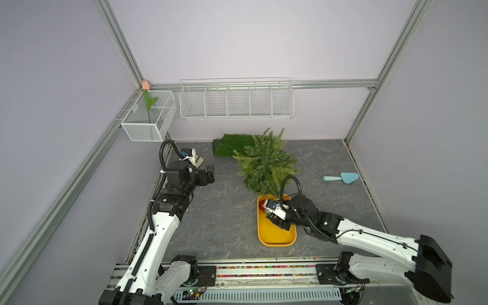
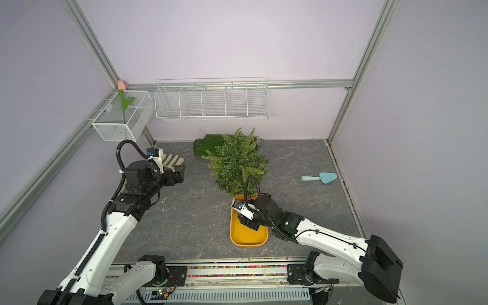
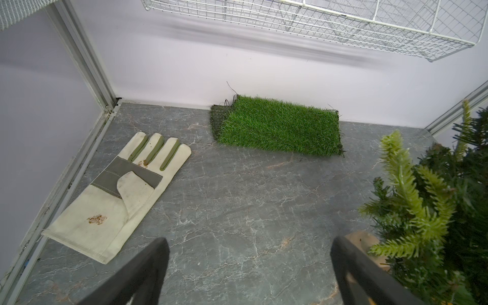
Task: Decorate the small christmas tree with ornaments
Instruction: Pick up an ornament from the container, then hang an ornament on the christmas tree.
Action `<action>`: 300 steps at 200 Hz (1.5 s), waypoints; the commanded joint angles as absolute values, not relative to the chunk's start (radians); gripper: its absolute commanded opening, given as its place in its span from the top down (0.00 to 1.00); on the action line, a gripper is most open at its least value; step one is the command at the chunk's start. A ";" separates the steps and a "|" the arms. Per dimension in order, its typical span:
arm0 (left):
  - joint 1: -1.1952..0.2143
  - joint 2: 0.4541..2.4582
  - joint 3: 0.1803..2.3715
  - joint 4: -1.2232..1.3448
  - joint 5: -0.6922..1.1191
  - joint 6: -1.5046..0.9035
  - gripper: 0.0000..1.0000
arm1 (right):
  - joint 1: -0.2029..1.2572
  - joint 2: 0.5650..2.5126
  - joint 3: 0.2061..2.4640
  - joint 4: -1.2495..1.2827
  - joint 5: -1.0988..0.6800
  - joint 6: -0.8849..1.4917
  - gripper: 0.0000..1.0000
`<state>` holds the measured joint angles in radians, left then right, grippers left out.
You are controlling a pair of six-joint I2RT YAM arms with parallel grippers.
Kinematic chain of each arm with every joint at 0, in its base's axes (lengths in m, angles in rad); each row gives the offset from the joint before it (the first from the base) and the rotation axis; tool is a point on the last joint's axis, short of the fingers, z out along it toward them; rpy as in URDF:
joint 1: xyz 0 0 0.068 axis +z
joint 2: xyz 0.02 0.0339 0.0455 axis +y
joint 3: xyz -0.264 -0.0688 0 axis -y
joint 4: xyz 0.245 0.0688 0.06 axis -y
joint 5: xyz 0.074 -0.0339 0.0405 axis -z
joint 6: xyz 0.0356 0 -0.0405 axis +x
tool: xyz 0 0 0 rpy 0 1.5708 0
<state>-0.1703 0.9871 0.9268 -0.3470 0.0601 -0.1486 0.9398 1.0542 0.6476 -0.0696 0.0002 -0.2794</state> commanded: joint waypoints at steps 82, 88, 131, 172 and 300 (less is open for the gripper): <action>-0.273 0.850 0.964 -0.151 0.355 -0.066 0.07 | 0.728 0.895 1.017 -0.442 -0.547 0.129 0.37; -0.307 0.844 0.964 -0.138 0.355 -0.039 0.07 | 0.714 0.899 1.033 -0.436 -0.582 0.141 0.37; -0.534 0.827 0.958 -0.028 0.452 0.159 0.10 | 0.612 0.909 1.114 -0.328 -0.784 0.242 0.37; -0.763 0.891 1.060 -0.056 0.558 0.374 0.20 | 0.578 0.919 1.178 -0.227 -0.903 0.366 0.37; -0.927 1.011 1.197 -0.167 0.725 0.562 0.59 | 0.576 0.883 1.190 -0.153 -1.047 0.450 0.40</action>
